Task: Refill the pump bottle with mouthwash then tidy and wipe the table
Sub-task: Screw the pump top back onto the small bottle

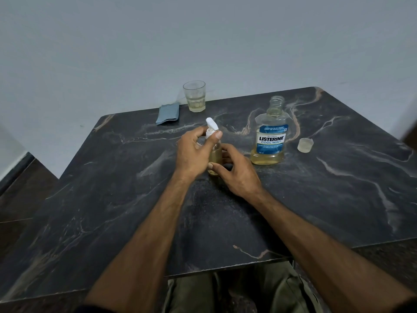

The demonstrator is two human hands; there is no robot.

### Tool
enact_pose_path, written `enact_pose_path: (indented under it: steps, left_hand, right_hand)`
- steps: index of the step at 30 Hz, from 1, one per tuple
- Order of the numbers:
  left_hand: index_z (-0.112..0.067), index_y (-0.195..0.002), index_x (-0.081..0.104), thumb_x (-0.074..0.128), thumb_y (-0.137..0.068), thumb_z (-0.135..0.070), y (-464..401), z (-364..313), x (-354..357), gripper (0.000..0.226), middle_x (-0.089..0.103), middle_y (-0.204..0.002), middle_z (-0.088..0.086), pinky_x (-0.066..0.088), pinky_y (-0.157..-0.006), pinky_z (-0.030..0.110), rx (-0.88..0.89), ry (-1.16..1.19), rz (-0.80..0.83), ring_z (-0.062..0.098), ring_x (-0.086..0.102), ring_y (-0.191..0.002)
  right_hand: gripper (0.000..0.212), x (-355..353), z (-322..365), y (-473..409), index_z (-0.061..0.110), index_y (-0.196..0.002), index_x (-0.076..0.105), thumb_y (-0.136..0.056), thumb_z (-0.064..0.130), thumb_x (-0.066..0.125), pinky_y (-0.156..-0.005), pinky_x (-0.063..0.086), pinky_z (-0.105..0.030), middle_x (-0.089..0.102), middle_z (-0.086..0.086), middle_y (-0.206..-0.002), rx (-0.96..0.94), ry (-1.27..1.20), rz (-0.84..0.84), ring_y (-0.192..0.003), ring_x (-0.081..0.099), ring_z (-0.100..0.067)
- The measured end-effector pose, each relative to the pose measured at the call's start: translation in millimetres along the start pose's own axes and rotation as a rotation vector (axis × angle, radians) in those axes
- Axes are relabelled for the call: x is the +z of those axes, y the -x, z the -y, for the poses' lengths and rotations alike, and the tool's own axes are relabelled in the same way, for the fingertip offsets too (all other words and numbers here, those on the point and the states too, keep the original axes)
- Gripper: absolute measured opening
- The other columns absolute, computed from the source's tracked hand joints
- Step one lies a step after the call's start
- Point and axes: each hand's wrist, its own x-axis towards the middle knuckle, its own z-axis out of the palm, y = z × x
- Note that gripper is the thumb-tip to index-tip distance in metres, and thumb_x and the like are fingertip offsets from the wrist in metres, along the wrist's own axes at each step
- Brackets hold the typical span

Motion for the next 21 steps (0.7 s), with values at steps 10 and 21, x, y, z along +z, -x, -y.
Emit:
enact_pose_path:
  steps: [10, 21]
  left_hand:
    - [-0.017, -0.097, 0.073, 0.066, -0.091, -0.034, 0, -2, -3, 0.019, 0.074, -0.088, -0.005, 0.056, -0.082, 0.034, -0.040, 0.065, 0.036, 0.012, 0.070, -0.088]
    - [-0.022, -0.086, 0.072, 0.069, -0.088, -0.035, 13, -13, 11, 0.014, 0.070, -0.075, -0.014, 0.047, -0.071, 0.013, -0.002, -0.034, -0.184, -0.003, 0.065, -0.078]
  right_hand:
    - [0.052, -1, 2, 0, 0.020, -0.134, 0.049, -0.088, 0.033, 0.070, -0.094, 0.053, -0.031, 0.065, -0.002, -0.123, -0.014, 0.008, -0.001, -0.110, 0.060, -0.009]
    - [0.054, 0, -1, 0, 0.021, -0.136, 0.048, -0.088, 0.032, 0.069, -0.095, 0.052, -0.029, 0.064, -0.002, -0.127, -0.019, 0.019, -0.009, -0.112, 0.058, -0.007]
